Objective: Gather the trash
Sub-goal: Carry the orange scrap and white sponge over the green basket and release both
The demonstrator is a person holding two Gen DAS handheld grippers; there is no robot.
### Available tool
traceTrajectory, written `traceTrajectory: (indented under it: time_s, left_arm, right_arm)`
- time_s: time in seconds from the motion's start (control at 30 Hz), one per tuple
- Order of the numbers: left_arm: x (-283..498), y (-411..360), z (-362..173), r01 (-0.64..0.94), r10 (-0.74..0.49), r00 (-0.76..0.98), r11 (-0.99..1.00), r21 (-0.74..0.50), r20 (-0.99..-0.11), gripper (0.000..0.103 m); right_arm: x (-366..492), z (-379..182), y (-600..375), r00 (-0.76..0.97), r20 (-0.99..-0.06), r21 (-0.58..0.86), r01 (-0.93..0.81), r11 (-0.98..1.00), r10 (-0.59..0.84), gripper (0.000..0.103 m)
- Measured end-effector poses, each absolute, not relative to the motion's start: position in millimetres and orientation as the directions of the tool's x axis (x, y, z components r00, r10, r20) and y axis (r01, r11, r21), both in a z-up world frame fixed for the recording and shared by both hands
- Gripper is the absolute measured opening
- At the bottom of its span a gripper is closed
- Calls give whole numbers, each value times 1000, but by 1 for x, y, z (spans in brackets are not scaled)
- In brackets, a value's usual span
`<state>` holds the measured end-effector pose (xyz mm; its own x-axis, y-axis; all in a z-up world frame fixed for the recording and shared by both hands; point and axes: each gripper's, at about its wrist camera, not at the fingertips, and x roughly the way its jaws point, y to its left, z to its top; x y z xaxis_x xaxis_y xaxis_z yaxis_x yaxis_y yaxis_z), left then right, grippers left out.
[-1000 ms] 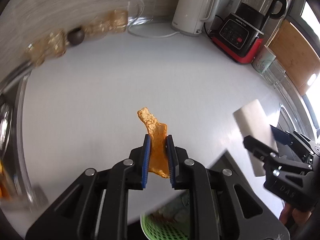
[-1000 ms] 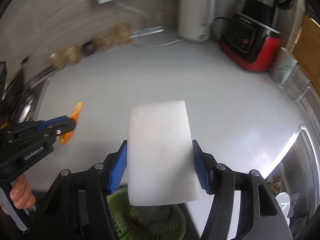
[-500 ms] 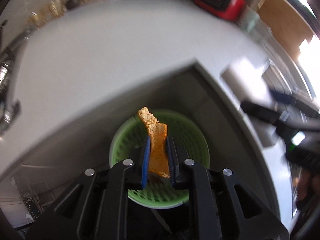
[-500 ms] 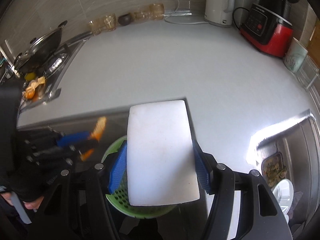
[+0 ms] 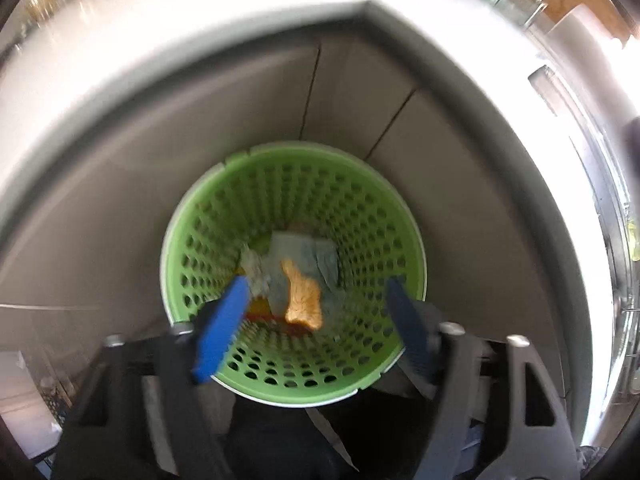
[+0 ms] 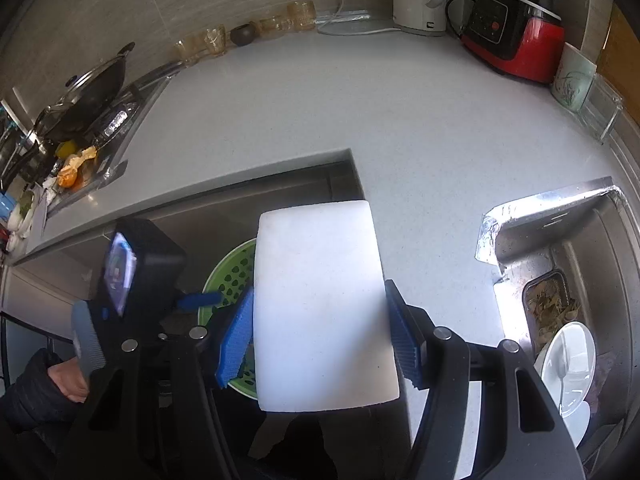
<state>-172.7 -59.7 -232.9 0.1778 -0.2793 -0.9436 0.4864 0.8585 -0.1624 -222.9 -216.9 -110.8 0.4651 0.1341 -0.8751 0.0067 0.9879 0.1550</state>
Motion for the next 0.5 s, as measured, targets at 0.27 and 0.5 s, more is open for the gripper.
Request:
traceTrajectory:
  time_s: [0.27, 0.5]
  left_arm:
    - [-164, -24, -186, 373, -186, 320, 926, -57, -929, 94]
    - [-153, 32, -167, 195, -95, 365, 981, -24, -926, 95]
  right_arm:
    - [-214, -124, -206, 446, -877, 178, -41, 983, 178, 63]
    - [-201, -161, -174, 367, -901, 199, -127, 972, 232, 63]
